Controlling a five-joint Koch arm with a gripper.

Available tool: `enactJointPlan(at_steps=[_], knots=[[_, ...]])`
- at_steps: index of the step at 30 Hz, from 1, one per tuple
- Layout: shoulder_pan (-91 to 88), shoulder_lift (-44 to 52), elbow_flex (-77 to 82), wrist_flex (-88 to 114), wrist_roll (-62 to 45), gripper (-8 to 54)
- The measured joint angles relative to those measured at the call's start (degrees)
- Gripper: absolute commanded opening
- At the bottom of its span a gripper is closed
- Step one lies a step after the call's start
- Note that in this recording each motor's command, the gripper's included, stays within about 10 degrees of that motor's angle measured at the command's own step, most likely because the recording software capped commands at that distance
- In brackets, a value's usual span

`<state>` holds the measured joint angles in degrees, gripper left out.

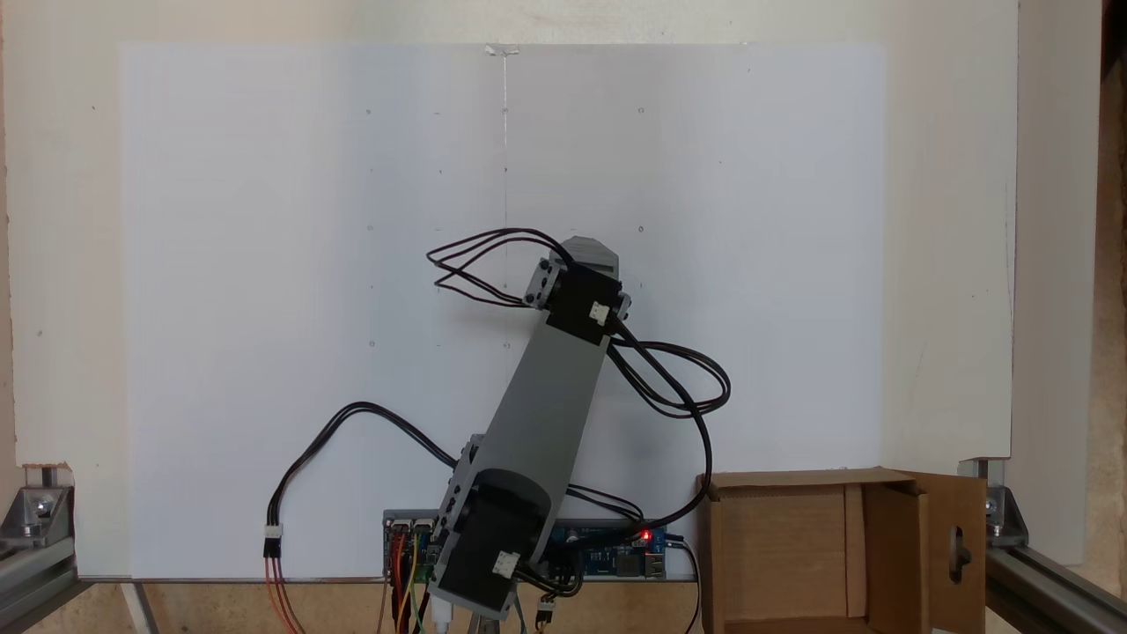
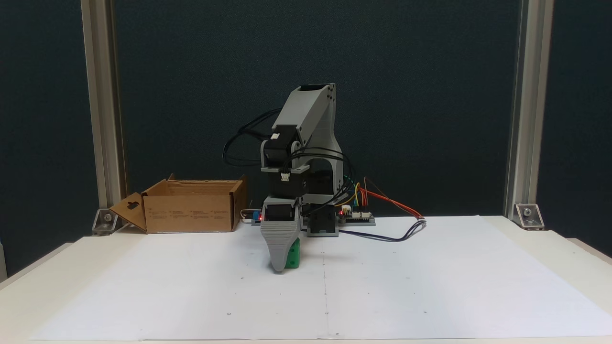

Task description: Grasp a green dice and put it in the bin.

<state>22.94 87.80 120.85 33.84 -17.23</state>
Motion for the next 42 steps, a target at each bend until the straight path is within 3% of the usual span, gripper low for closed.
enactJointPlan(at_steps=[3, 6, 12, 22, 35, 42], knots=[[0.0, 0.0, 0.26, -0.18, 0.0, 31.7], [0.0, 0.09, 0.26, -0.35, 0.0, 31.6], [0.35, 0.18, 0.53, -2.64, -0.09, 11.6], [0.7, 2.29, -0.09, -2.99, -0.09, 11.6], [2.02, 6.06, -37.53, 33.13, 0.88, 11.6], [7.21, 7.21, -39.02, 36.3, 1.58, 11.6]])
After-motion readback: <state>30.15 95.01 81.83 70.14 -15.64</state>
